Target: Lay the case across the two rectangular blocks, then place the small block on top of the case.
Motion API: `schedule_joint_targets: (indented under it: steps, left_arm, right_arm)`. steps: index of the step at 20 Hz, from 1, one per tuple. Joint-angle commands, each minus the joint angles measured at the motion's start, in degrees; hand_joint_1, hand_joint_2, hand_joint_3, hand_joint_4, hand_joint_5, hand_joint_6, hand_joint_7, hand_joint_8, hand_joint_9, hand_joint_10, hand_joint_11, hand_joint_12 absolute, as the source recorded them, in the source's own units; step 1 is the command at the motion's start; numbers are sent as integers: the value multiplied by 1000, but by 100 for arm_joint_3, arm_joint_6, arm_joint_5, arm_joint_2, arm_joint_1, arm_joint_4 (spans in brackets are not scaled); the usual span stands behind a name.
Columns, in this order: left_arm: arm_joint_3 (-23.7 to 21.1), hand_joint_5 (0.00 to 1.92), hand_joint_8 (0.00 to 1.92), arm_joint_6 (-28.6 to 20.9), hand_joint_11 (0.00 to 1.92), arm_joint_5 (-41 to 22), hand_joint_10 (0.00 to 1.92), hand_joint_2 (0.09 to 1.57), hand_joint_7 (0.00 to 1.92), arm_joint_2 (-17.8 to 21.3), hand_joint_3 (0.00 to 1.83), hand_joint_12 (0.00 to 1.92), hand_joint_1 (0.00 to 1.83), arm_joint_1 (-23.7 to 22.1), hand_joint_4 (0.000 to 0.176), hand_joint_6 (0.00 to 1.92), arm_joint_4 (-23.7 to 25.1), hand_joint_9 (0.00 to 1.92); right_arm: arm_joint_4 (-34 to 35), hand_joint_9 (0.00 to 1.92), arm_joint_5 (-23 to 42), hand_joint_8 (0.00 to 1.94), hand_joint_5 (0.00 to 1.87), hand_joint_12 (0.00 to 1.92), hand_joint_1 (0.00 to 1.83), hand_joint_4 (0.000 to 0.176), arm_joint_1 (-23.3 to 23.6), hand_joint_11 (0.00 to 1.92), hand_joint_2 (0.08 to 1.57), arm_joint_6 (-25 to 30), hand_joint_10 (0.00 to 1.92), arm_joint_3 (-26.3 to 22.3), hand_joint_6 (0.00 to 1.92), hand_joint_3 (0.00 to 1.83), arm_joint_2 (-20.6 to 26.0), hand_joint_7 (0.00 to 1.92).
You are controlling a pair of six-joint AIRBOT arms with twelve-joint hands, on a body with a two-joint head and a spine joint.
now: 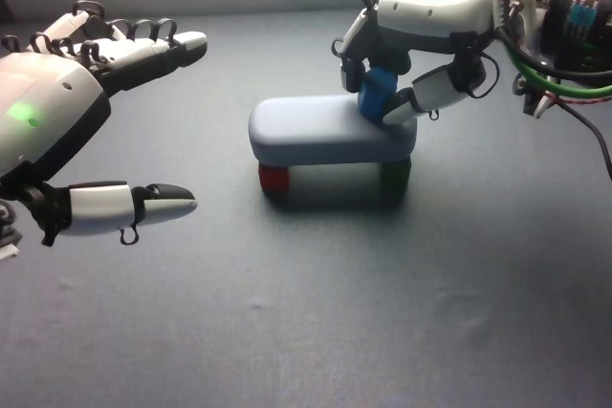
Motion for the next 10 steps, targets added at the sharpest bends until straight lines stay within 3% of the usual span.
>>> schedule_joint_targets:
  steps: [1, 3, 4, 5, 7, 8, 10]
  left_arm:
    - [38, 381, 0, -31, 0, -701, 0, 896, 464, -6, 1, 1177, 938, -47, 0, 0, 53, 458]
    - [38, 375, 0, -44, 0, -709, 0, 898, 452, -6, 1, 1152, 933, -46, 0, 0, 53, 442]
    - [40, 379, 1, -44, 0, -708, 2, 897, 454, -9, 1, 1151, 939, -46, 0, 2, 53, 444]
    - [42, 382, 2, -46, 0, -708, 3, 895, 456, -11, 0, 1151, 945, -47, 0, 3, 53, 448]
    - [42, 379, 2, -47, 0, -709, 2, 896, 457, -11, 0, 1152, 951, -48, 0, 2, 53, 445]
    - [43, 381, 0, -47, 0, -709, 3, 898, 452, -11, 1, 1168, 946, -48, 0, 1, 53, 450]
    - [43, 375, 2, -47, 0, -709, 1, 898, 443, -11, 1, 1131, 942, -51, 0, 0, 53, 439]
  right_arm:
    - [136, 1006, 332, 842, 921, 1465, 1255, 0, 61, 662, 1089, -36, 891, 17, 992, 2, 15, 1146]
    - [128, 971, 332, 1055, 890, 1546, 1250, 0, 61, 655, 1128, -38, 1020, 9, 1062, 4, 15, 986]
    - [123, 894, 332, 906, 734, 1421, 1340, 0, 61, 450, 1068, -38, 869, 8, 603, 1, 15, 1063]
    - [122, 904, 332, 850, 740, 1311, 1360, 0, 61, 353, 1056, -38, 563, 8, 173, 0, 16, 1082]
    - [123, 923, 332, 884, 739, 1363, 1356, 0, 66, 433, 1063, -38, 562, 5, 103, 1, 16, 1059]
    - [123, 913, 332, 927, 752, 1482, 1353, 0, 70, 554, 1074, -38, 712, 3, 54, 1, 16, 1031]
    - [123, 779, 331, 368, 758, 1526, 1138, 0, 82, 507, 980, -38, 850, -7, 5, 0, 16, 944]
